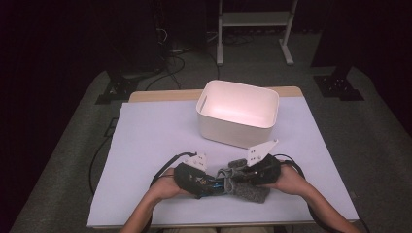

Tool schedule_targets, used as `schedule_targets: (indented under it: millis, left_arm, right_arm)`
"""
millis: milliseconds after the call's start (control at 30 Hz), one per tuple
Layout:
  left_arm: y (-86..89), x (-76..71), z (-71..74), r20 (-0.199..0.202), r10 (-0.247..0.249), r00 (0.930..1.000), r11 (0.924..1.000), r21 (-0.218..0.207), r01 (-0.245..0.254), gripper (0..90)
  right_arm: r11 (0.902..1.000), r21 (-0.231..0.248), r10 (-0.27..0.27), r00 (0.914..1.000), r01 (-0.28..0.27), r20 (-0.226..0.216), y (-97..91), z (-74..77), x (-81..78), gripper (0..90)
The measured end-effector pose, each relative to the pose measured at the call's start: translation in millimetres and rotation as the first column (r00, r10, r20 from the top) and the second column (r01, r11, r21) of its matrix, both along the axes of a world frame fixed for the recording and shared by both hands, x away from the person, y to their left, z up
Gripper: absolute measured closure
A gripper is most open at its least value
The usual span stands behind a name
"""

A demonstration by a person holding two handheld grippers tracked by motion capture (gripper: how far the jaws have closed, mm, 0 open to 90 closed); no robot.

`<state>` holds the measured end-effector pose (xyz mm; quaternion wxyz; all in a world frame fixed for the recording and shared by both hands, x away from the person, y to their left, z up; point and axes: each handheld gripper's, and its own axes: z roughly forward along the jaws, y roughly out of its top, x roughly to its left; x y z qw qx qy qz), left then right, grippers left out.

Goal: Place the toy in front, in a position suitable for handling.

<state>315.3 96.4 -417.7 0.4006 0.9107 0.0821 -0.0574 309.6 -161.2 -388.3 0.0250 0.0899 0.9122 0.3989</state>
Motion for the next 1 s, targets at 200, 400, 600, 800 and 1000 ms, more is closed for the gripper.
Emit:
schedule_targets:
  millis: [200, 400, 600, 800, 1000]
  left_arm:
    - [-7.5, 6.7, 11.3, 0.083, -0.041, 0.9957, 0.9979, 0.053, 0.037, 59.5]
    - [-6.8, 28.2, 19.8, 0.134, -0.102, 0.9858, 0.9911, 0.099, 0.089, 59.6]
    - [-2.3, 26.6, 12.8, 0.136, -0.125, 0.9828, 0.9858, 0.129, 0.107, 59.8]
    - [4.9, 16.1, 5.7, 0.158, -0.096, 0.9828, 0.9931, 0.081, 0.084, 59.3]
    - [10.5, 10.6, 2.1, 0.060, -0.060, 0.9964, 0.9954, 0.078, 0.055, 43.2]
  right_arm:
    - [0.9999, -0.004, -0.016, 0.9998, 0.016, -0.008, 0.2, 6.5, 10.0, 80.5]
    - [0.9994, 0.002, -0.034, 0.9993, 0.034, 0.012, 5.0, 14.2, 21.3, 80.6]
    - [0.9993, -0.018, -0.032, 0.9995, 0.032, 0.004, 11.8, 13.9, 31.2, 80.6]
    - [0.9989, -0.043, -0.020, 0.9996, 0.019, -0.018, 19.4, 12.5, 37.7, 80.6]
    - [0.9959, -0.084, 0.030, 0.9982, -0.034, -0.052, 25.4, 6.3, 29.1, 80.6]
